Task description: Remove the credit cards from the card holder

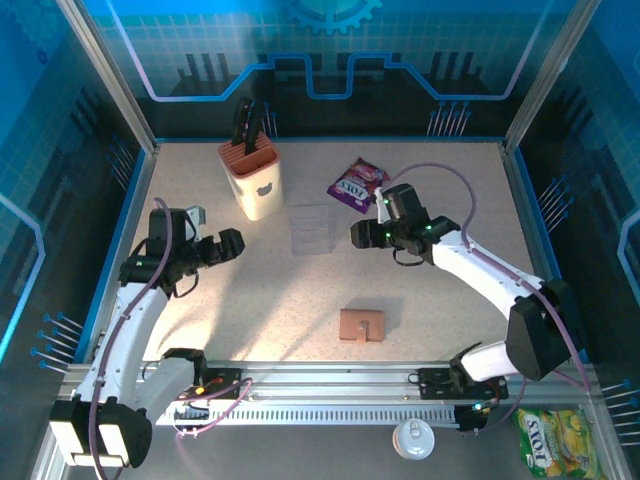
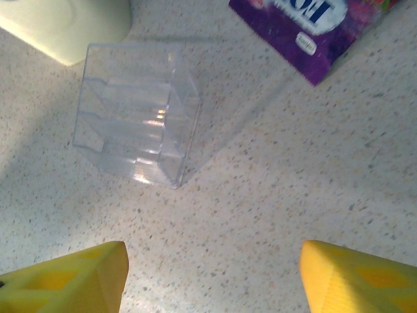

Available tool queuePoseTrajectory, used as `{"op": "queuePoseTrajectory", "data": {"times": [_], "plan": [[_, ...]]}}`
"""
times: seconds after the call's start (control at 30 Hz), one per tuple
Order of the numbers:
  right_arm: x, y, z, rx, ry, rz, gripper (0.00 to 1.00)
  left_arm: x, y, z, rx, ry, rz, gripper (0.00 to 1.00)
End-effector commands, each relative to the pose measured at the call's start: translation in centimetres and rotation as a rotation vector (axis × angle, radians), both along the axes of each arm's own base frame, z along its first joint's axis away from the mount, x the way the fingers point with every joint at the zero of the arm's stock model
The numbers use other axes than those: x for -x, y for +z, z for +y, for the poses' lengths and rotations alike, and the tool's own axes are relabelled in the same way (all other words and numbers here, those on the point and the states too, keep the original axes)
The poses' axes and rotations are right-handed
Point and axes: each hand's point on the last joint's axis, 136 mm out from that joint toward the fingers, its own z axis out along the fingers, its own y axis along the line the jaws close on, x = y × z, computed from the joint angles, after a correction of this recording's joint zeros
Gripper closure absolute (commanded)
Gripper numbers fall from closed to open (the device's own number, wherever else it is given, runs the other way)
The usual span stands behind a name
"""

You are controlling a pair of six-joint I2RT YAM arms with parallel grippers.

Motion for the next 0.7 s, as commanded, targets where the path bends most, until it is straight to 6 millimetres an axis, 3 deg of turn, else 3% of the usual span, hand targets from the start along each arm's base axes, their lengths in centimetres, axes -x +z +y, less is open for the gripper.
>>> {"op": "queuePoseTrajectory", "data": {"times": [0.0,0.2,0.27,0.4,0.5,0.67], "plan": [[1.8,-0.4,-0.1,0.039,-0.03,0.074,0.3,1.3,-0.3,-0.5,-0.006,-0.039,0.027,0.01],[6.8,-1.6,-1.5,0.109,-0.05,0.192,0.31,1.3,-0.4,0.0,-0.028,-0.029,0.031,0.01],[8.6,-1.9,-1.9,0.078,-0.105,0.252,0.27,1.2,-0.4,-0.2,-0.023,-0.033,0.028,0.01],[11.5,-2.3,-2.3,-0.035,-0.297,0.378,0.18,1.3,-0.4,0.0,-0.031,-0.029,0.03,0.01],[13.5,-3.0,-3.0,-0.118,-0.512,0.46,0.17,1.4,-0.4,0.1,-0.036,-0.026,0.027,0.01],[16.3,-4.4,-2.1,-0.253,-0.734,0.604,0.17,1.4,-0.4,0.2,-0.041,-0.022,0.025,0.01]]}}
